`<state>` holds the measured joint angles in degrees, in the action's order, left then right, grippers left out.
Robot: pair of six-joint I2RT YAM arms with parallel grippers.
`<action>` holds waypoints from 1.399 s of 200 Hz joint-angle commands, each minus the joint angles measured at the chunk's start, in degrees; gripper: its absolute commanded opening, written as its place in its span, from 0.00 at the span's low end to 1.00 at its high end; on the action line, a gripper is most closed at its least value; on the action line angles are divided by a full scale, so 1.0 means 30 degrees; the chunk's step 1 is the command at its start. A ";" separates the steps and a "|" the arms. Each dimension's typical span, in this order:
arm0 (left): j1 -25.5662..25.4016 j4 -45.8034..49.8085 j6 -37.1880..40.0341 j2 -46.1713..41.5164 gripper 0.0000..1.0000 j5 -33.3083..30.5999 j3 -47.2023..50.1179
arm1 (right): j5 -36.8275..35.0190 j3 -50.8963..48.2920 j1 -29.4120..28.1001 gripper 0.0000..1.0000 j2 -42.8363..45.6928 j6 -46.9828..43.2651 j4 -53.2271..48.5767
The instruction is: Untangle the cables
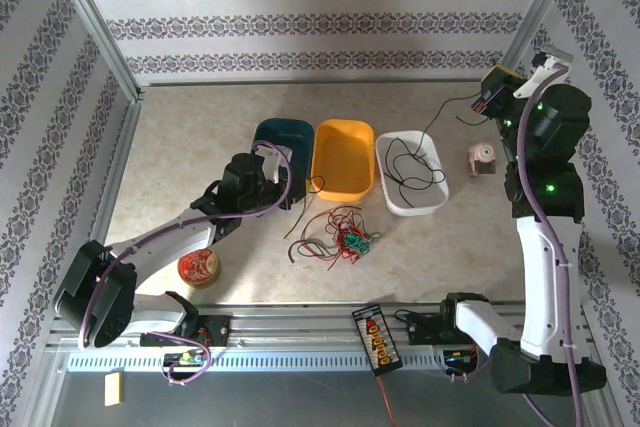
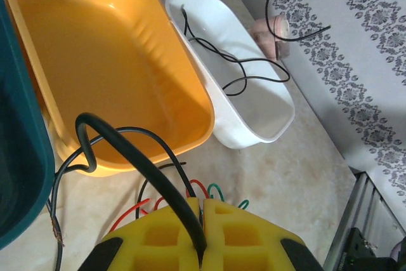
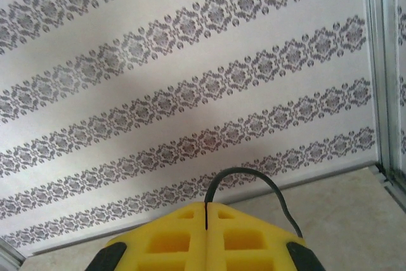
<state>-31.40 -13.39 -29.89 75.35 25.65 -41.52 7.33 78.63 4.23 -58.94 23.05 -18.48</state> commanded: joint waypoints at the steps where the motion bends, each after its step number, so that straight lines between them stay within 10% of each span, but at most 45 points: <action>1: -0.0554 0.0600 0.0879 0.0289 0.00 -0.0800 -0.0888 | 0.0487 -0.1748 -0.0502 0.00 -0.0819 0.0889 0.0436; 93: -0.1216 0.0855 0.1060 0.0751 0.00 -0.1138 -0.1361 | -0.0646 -0.7760 -0.2923 0.00 -0.4077 0.0918 0.0997; 263: -0.1867 0.1851 0.1758 0.0792 0.00 -0.1886 -0.2158 | 0.1524 -0.6348 -0.3783 0.00 -1.2505 0.1399 0.0337; 280: -0.1875 0.1970 0.1868 0.0679 0.00 -0.1990 -0.2297 | 0.1225 -0.6313 -0.3783 0.33 -1.1234 0.1428 0.0388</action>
<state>-36.07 -8.95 -26.22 77.93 20.75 -46.22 12.91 58.24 -6.63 -97.36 26.72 -17.08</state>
